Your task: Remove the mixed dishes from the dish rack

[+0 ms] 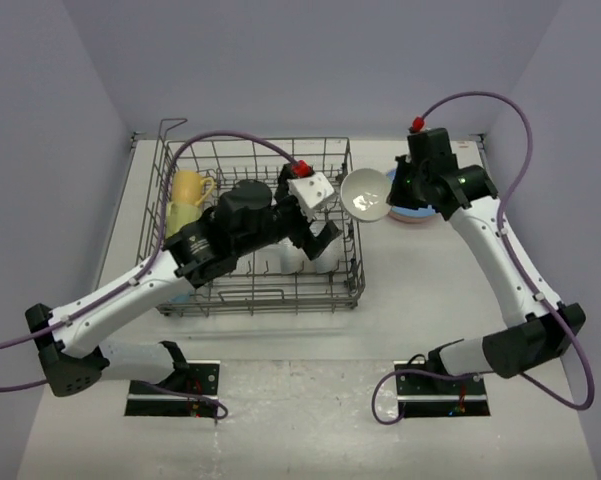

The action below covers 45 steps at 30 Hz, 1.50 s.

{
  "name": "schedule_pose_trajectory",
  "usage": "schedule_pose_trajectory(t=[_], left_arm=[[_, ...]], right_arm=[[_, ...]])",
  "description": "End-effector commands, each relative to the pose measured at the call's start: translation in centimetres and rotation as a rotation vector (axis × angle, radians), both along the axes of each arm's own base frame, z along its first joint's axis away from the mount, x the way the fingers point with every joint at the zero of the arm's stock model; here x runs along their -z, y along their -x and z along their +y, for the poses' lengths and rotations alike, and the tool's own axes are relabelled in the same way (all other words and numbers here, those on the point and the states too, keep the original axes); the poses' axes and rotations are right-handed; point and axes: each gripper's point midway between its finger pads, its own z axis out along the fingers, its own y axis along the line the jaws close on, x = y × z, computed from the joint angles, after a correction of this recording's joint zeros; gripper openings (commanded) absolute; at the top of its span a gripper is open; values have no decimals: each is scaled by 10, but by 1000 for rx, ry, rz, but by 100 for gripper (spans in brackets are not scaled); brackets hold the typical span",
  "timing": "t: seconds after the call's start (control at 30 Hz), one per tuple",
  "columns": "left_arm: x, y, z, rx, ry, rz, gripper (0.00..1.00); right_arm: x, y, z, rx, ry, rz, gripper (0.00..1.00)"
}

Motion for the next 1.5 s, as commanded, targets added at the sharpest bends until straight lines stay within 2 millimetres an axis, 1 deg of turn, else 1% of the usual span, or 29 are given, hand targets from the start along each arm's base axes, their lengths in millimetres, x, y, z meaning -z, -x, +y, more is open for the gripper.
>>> schedule_pose_trajectory(t=[0.0,0.03,0.07,0.1,0.13,0.17,0.2,0.23,0.27,0.33,0.37,0.4,0.43,0.47,0.53,0.57,0.77,0.8,0.97,1.07,1.2,1.23,1.27,1.3,1.33,1.37,1.4,1.43,1.47], left_arm=[[-37,-20,38,-226,236,46,100],[-34,-24,44,-255,274,100,100],[-24,-27,48,-265,284,147,100],[-15,-45,66,-335,302,197,100],[-5,-51,72,-379,346,282,100],[17,-61,82,-400,333,358,100],[27,-59,80,-391,353,439,100],[48,-61,84,-405,336,498,100],[58,-67,93,-426,338,526,100],[74,-65,97,-426,341,581,100],[91,-66,104,-446,331,612,100],[97,-62,103,-431,334,640,100],[99,-63,106,-428,348,644,100],[111,-60,107,-431,339,669,100],[114,-57,108,-421,359,685,100],[122,-56,111,-424,356,696,100],[142,-47,105,-383,364,753,100],[146,-47,105,-386,366,764,100],[163,-47,105,-395,352,795,100],[168,-44,99,-363,360,825,100],[175,-41,94,-337,361,856,100],[180,-42,94,-341,354,866,100],[180,-42,93,-339,352,865,100],[183,-41,93,-336,346,874,100],[184,-41,93,-336,344,878,100],[187,-41,93,-337,342,884,100],[182,-44,90,-319,359,864,100],[182,-44,89,-314,361,864,100],[182,-44,88,-307,364,864,98]], right_arm=[[-31,-8,-36,142,-110,-148,0],[-32,-3,-48,178,-116,-159,0],[-24,-1,-59,211,-113,-152,0],[-2,2,-78,264,-112,-112,0],[4,8,-87,289,-120,-113,0],[30,12,-107,353,-118,-69,0],[39,15,-116,383,-120,-62,0],[52,18,-122,401,-112,-42,0],[74,22,-141,460,-103,-17,0],[93,25,-152,484,-98,8,0],[107,25,-159,501,-97,14,0],[114,24,-162,514,-93,17,0],[130,25,-165,525,-92,57,0],[135,20,-166,524,-95,52,0],[147,14,-170,537,-84,61,0],[155,10,-171,539,-84,78,0],[168,-13,-173,543,-101,62,0],[176,-14,-174,547,-95,83,0],[188,-15,-182,591,-67,114,0],[191,-12,-183,598,-61,127,8],[192,-8,-183,607,-54,146,29],[191,-7,-183,609,-52,149,37],[187,-5,-182,605,-57,143,57],[183,-5,-181,601,-61,136,64],[176,-5,-176,583,-79,122,68],[162,-5,-172,567,-94,84,73],[152,-5,-167,545,-103,62,79],[142,-5,-155,506,-124,50,80],[124,-5,-149,485,-133,1,84]])
